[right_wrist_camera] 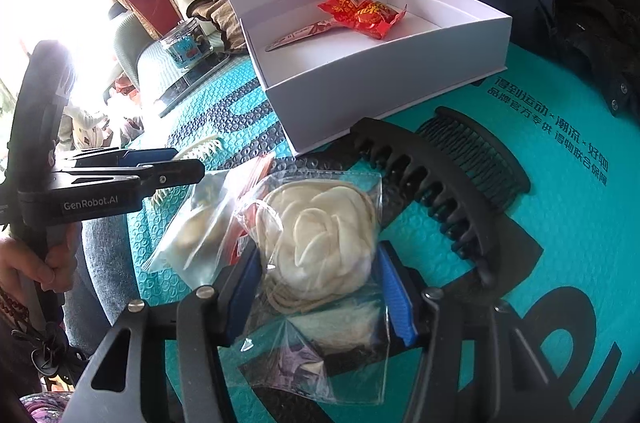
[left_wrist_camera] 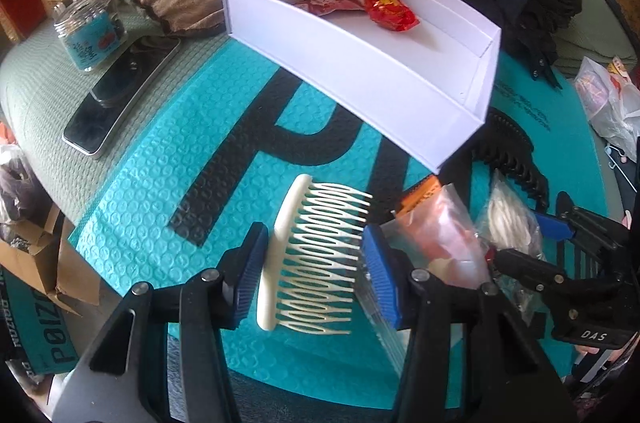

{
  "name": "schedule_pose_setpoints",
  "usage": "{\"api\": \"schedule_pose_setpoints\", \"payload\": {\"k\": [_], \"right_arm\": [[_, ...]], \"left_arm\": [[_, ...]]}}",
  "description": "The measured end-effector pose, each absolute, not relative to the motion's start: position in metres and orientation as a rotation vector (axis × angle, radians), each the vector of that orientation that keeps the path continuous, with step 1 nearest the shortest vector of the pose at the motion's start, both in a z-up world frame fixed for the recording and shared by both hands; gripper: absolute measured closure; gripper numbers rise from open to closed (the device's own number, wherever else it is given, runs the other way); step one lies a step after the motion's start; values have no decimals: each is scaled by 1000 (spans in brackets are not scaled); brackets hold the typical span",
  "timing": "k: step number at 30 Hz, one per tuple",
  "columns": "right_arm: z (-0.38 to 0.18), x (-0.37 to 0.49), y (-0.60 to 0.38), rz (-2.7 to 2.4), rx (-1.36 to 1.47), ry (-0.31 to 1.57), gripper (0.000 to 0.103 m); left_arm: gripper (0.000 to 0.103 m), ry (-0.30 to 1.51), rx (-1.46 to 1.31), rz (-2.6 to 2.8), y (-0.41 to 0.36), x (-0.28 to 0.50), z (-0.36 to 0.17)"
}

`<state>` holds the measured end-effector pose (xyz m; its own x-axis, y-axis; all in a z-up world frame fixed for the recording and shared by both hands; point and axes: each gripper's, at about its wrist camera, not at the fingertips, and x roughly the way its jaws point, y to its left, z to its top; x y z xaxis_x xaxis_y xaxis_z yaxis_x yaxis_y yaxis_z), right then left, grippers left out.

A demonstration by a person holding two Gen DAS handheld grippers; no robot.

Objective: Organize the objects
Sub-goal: 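Lift the cream comb with the left tool while the right tool lifts the flower bag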

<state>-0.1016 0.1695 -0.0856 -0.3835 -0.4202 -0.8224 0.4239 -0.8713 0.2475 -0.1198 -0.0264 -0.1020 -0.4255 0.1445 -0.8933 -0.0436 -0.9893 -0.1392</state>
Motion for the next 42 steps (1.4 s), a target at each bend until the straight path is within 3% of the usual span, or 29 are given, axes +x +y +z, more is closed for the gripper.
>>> {"api": "schedule_pose_setpoints", "payload": {"k": [6,10,23,42], "right_arm": [[-86,-103,168,-2243,1366,13,45],[-86,-100,165,-2251,1354,60,46],[-77,-97,165,-2276,1287,71,56],[-57,-93,167,-2271,1237,16,57]], "left_arm": [[55,-21,-1627,2619,-31,-121,-109],[59,-56,-1596,2643,-36,-119,-108],[60,-237,-1596,2653,-49,-102,-91],[60,-287,-1526,2713,-43,-78,-47]]}}
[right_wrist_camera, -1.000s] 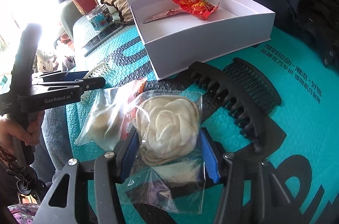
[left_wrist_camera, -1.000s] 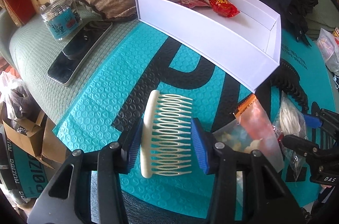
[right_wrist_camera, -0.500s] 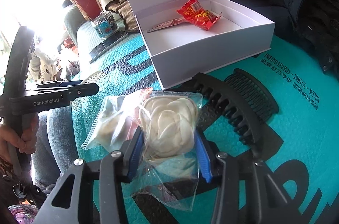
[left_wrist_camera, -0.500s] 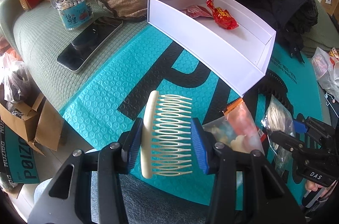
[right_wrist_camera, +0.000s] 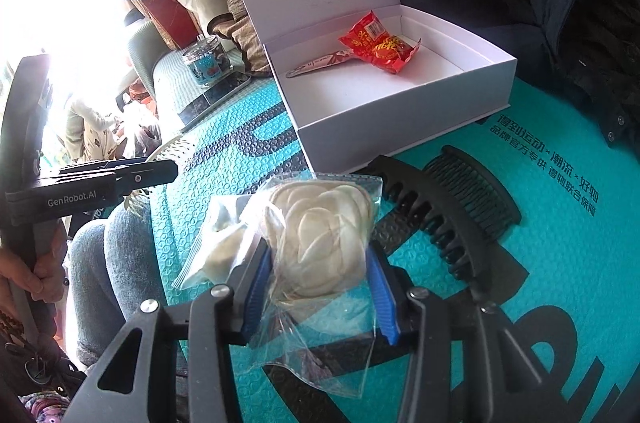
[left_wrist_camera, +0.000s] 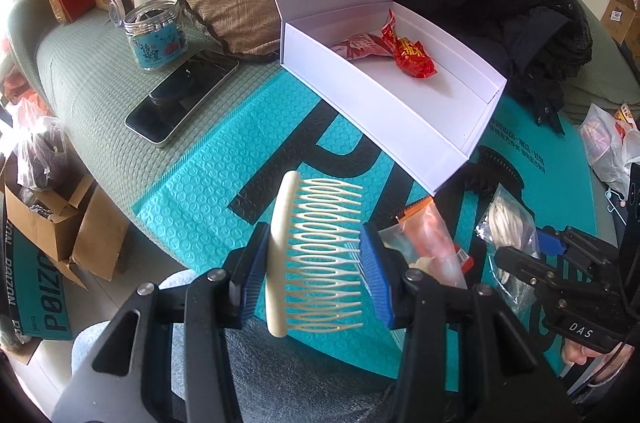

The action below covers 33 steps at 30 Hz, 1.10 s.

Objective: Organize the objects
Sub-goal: 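Lift the cream comb with the left tool while the right tool lifts the flower bag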

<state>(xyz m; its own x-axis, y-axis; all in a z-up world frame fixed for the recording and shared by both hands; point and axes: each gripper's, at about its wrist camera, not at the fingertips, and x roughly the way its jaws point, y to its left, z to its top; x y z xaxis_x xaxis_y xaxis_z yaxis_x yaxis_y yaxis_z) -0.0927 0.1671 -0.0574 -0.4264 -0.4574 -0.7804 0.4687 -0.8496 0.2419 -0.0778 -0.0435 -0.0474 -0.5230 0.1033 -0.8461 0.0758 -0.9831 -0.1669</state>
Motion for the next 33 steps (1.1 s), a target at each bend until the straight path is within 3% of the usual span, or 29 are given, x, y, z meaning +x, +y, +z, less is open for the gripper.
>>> {"api": "schedule_pose_setpoints", "payload": {"k": [33], "right_arm": [[12,-74,169,-2328,1036,38,57]], "left_arm": [[60,-155,-1310,2742,-3,-64,40]]}}
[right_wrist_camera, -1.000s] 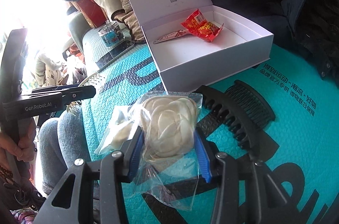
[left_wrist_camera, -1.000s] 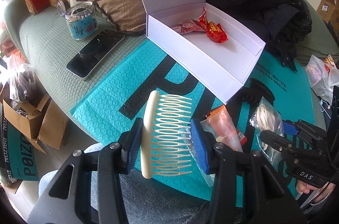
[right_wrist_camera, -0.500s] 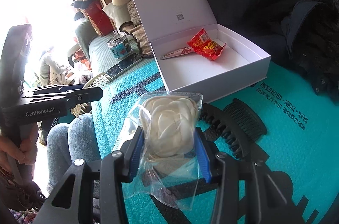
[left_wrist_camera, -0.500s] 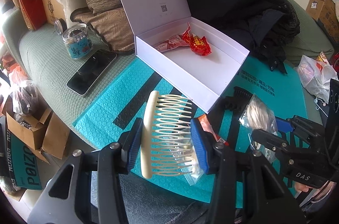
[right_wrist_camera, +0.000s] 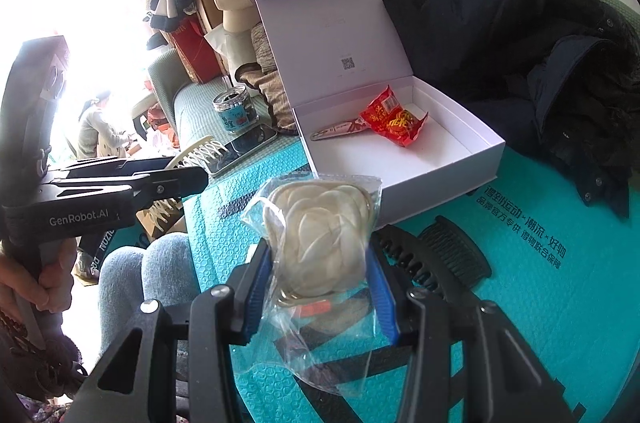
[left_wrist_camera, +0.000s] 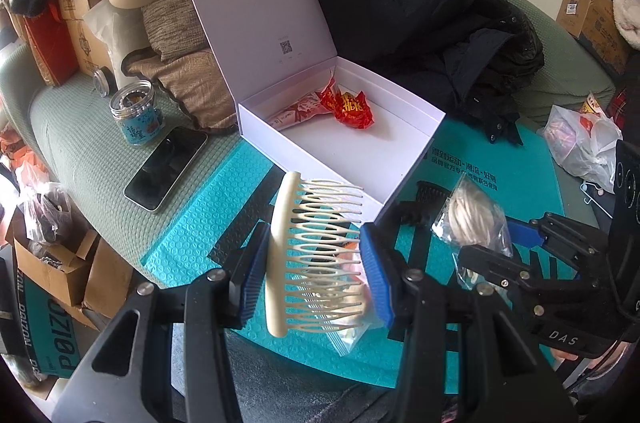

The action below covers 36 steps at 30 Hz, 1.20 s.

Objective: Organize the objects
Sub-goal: 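Lift the cream comb with the left tool while the right tool lifts the flower bag, then carry the cream comb and flower bag over the white box with both tools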

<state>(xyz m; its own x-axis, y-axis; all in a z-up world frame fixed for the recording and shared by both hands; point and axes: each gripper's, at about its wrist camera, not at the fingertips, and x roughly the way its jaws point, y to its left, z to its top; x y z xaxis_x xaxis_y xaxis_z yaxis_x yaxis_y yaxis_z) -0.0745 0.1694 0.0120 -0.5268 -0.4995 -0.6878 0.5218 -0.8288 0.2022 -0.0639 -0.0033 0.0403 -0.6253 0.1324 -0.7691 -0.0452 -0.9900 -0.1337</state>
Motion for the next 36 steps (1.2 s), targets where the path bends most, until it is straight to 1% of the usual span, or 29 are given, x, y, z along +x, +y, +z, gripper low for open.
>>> {"api": "schedule_pose_setpoints", "payload": {"k": [12,25,36], "right_arm": [[33,-109,172,-2338,957,42,57],[47,-165,171,-2373,903,56,57],[43,-208,162,-2394,879,74,57]], "left_arm": [[60,-110,-1296,2734,11,-109,54],[60,-88,-1300,2703,21,-180,45],[60,-76,-1307,2691,14,-233,29]]}}
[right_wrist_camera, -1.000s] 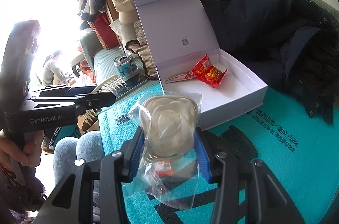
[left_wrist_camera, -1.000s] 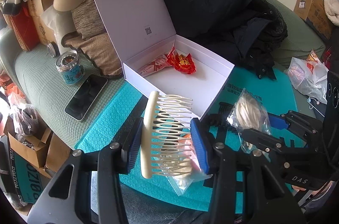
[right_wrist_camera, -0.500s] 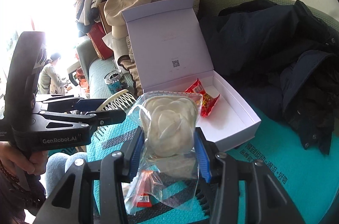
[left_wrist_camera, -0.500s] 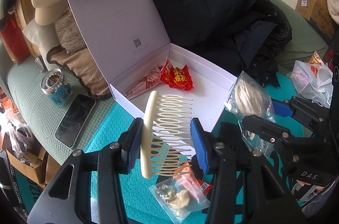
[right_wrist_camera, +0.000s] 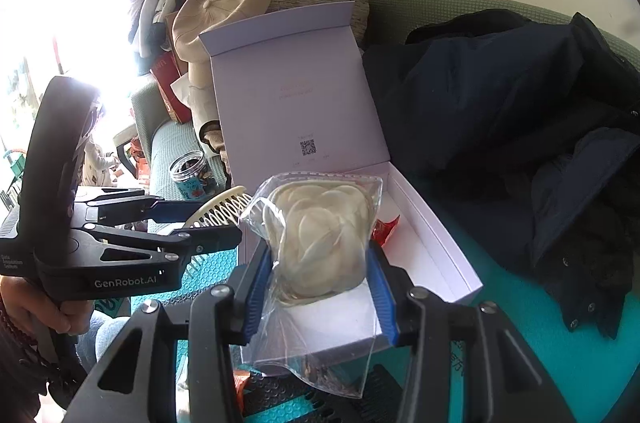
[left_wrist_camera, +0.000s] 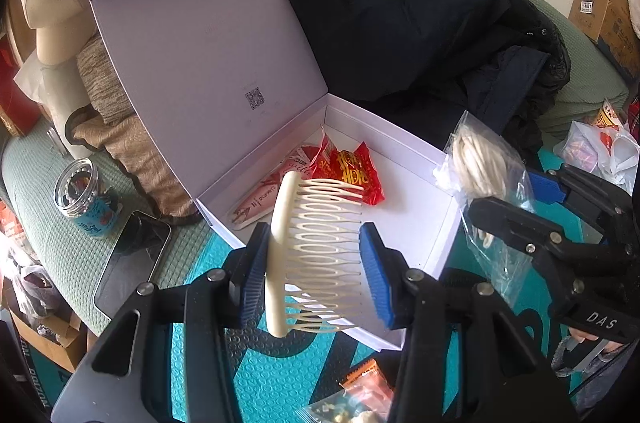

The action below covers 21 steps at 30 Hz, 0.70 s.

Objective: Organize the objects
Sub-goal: 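Carry the cream comb and flower bag over the white box with both tools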

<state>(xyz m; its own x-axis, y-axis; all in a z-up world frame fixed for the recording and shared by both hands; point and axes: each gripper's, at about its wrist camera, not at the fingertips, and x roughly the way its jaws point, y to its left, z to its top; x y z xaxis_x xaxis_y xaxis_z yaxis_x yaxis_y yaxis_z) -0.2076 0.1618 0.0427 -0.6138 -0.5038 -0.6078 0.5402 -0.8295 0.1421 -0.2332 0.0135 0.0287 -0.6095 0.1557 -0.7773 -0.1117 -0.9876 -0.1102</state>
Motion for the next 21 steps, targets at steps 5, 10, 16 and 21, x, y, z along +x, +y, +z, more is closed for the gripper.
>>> {"api": "schedule_pose_setpoints", "payload": {"k": [5,10,16,21], "right_arm": [[37,-224,158,-2399,882,81,57],[27,-241,158,-2410,900,80,57],[14,-260,160,-2429,913,80,57],[5,-276,160,-2444,927,73,57]], "left_arm": [[60,-86,-1311,2699,7,-259,19],[60,-77,-1310,2688,7,-283,9],[60,-36,-1322,2677,13,-312,-7],[60,-61,-1343,2656,18,-328,-20]]}}
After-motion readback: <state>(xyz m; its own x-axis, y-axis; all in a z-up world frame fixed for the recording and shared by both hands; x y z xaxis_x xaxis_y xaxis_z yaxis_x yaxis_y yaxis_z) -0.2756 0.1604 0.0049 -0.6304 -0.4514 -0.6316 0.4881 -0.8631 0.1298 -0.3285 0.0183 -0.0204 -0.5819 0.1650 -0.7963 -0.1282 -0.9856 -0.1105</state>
